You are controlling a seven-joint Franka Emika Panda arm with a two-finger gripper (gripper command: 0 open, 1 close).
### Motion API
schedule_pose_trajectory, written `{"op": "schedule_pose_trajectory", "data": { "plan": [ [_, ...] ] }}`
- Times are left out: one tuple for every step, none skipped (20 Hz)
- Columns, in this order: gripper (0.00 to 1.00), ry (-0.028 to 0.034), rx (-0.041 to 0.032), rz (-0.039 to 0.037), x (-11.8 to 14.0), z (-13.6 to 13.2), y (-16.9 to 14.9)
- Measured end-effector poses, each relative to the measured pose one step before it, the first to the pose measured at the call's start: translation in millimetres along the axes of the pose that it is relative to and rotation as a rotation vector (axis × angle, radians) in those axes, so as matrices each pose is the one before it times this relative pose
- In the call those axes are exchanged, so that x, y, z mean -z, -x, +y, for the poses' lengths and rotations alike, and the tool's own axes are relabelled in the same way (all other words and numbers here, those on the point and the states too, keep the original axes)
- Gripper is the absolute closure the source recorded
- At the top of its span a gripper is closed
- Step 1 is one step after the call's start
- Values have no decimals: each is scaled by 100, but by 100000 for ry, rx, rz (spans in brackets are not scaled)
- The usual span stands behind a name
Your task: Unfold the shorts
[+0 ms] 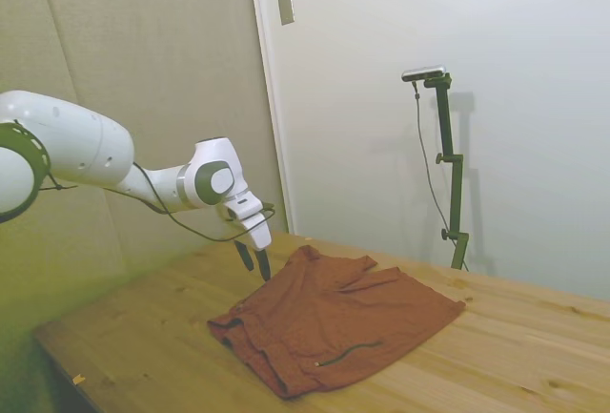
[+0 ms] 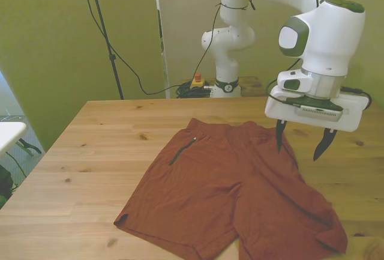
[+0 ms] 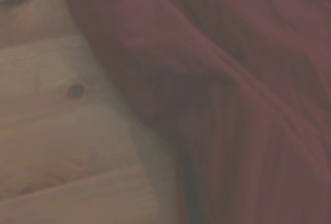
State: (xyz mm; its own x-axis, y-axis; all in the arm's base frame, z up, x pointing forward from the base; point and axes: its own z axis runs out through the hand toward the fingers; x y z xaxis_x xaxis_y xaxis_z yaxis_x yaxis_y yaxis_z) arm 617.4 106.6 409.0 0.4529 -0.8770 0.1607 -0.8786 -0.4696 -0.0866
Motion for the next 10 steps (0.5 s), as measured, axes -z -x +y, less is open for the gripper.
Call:
{"op": "schedule_pose_trajectory", "data": {
  "plan": [
    [0, -537, 1526, 74, 187, 966, 846],
    [0, 12, 2218, -136, 116, 1141, 942],
    [0, 632, 2335, -502, 170, 1239, 911],
    [0, 791, 1539, -412, 225, 1382, 847],
    [0, 777, 690, -230, 274, 1539, 716],
    [0, 695, 134, -68, 260, 1550, 502],
    [0, 633, -350, 54, 263, 1652, 352],
    [0, 629, -909, 166, 227, 1803, 162],
    [0, 614, -1613, 206, 117, 1990, -129],
    [0, 640, -2158, 165, -21, 2092, -346]
  ]
}}
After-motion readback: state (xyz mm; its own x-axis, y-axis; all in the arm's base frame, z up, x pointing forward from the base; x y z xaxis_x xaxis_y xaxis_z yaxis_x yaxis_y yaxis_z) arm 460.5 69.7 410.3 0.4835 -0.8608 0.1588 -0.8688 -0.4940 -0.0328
